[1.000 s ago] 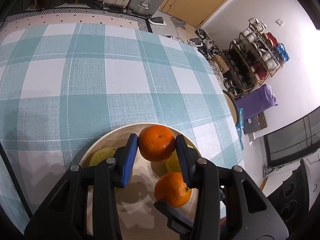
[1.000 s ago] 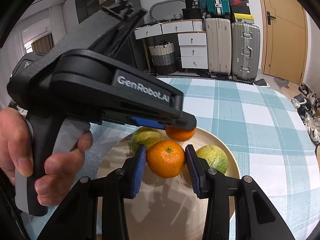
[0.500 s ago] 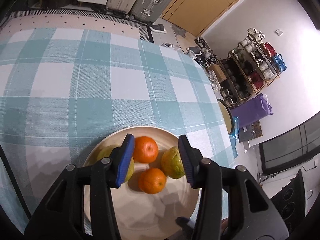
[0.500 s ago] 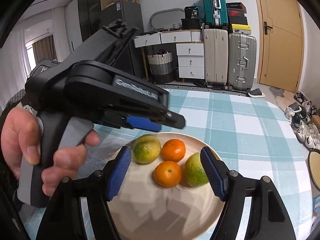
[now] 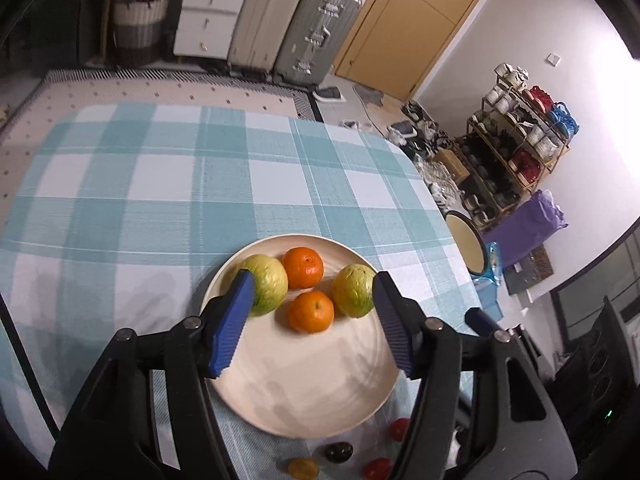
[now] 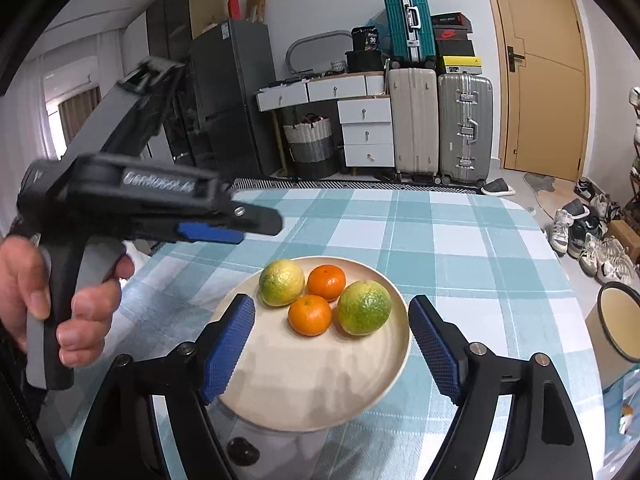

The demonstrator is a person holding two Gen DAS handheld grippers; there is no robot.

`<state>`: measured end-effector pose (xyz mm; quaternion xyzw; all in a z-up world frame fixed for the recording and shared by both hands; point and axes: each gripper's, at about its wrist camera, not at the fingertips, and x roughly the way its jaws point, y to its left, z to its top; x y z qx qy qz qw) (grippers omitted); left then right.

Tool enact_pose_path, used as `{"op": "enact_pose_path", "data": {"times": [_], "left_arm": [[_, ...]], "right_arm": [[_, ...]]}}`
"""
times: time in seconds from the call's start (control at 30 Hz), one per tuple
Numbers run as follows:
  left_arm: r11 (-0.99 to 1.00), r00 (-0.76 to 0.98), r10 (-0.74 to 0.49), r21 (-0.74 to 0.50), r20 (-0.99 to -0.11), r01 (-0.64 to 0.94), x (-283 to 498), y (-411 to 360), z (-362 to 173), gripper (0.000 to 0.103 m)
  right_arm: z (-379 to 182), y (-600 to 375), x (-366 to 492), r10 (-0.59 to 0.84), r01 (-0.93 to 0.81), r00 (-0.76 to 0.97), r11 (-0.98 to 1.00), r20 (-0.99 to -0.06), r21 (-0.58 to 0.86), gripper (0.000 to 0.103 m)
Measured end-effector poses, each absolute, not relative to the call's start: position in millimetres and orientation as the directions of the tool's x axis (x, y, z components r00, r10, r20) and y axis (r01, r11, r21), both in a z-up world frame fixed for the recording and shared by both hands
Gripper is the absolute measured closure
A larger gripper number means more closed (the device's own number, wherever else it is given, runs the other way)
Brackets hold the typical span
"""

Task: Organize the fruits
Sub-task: 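Lower both oranges onto the plate and open both tools, then withdraw both tools toward the small fruits on the cloth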

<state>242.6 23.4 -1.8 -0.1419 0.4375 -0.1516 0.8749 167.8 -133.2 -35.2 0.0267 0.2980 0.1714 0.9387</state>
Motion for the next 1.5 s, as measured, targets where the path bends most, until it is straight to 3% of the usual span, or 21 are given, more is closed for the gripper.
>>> {"op": "enact_pose_path", "data": {"times": [0.17,0.53,0.83,1.5], "left_arm": [[0.941,0.625,-0.323,-0.311,-0.711,0.133,208.2,22.3,11.0,0.029],[0.971,0.676,-0.226,-0.216,-0.702,0.101,154.0,21.2,15.3,0.019],[0.977,0.683,-0.196,-0.200,-0.704,0.074,129.1,25.8,9.5,0.003],[0.970,0.536,-0.240,-0.219,-0.809,0.104,102.4,28.3,-63.1,0.001]], "right_arm": [[-29.9,-137.5,152.6,0.340,-0.304,0.766,0.939,-0.546,0.158,0.021],[-21.6,-149.9,124.4,0.342,-0.282,0.771,0.940,-0.537,0.194,0.009],[-16.1,-152.8,109.2,0.335,-0.273,0.778,0.942,-0.531,0.194,0.007],[-30.6,-157.2,86.2,0.345,-0.279,0.749,0.939,-0.565,0.202,0.005]]}}
